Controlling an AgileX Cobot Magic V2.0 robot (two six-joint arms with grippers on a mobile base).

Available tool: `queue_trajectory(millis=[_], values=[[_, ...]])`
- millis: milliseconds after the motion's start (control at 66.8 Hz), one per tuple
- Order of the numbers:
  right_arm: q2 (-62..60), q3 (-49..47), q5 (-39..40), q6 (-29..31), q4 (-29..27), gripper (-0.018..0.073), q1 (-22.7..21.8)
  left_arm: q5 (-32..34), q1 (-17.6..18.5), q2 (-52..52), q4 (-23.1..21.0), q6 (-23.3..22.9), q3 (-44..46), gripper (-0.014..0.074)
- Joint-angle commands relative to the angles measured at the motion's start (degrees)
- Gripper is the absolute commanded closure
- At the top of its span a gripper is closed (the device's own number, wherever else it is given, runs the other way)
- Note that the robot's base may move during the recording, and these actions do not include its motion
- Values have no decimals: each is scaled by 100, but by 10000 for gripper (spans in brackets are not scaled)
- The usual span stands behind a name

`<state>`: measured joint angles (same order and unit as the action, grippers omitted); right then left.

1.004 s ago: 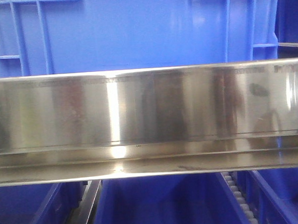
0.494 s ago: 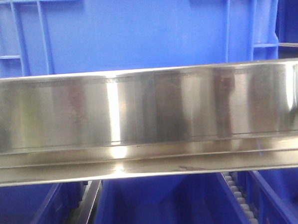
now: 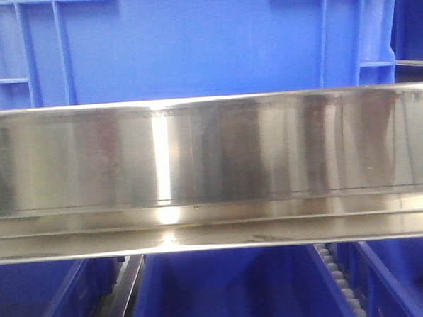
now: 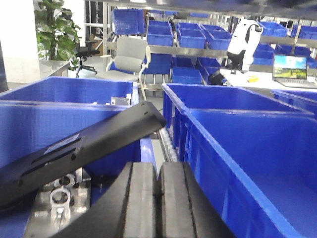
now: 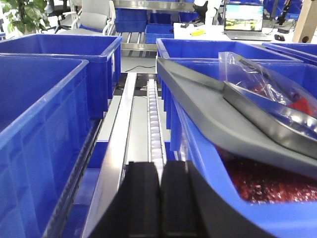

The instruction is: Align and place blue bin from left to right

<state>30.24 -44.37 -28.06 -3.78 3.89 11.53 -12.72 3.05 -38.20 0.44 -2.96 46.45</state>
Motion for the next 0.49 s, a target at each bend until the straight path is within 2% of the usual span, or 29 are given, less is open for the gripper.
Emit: queue_trajectory(millis=[0, 135, 225, 315, 374, 479], values=[[62, -82, 296, -14, -1, 645, 5, 276, -3, -106, -44, -21, 59, 707], [102, -70, 892, -14, -1, 645, 5, 289, -3, -106, -44, -21, 59, 707], [252, -108, 1098, -14, -1, 645, 5, 624, -3, -106, -44, -21, 59, 707], [542, -273, 1001, -14, -69, 645, 5, 874, -3, -187, -572, -21, 161, 707], [798, -430, 962, -14, -180, 645, 5, 689, -3, -352, -823, -21, 397, 707], [1302, -889, 770, -14, -284, 645, 5, 0, -3, -778, -838, -21, 973, 707]])
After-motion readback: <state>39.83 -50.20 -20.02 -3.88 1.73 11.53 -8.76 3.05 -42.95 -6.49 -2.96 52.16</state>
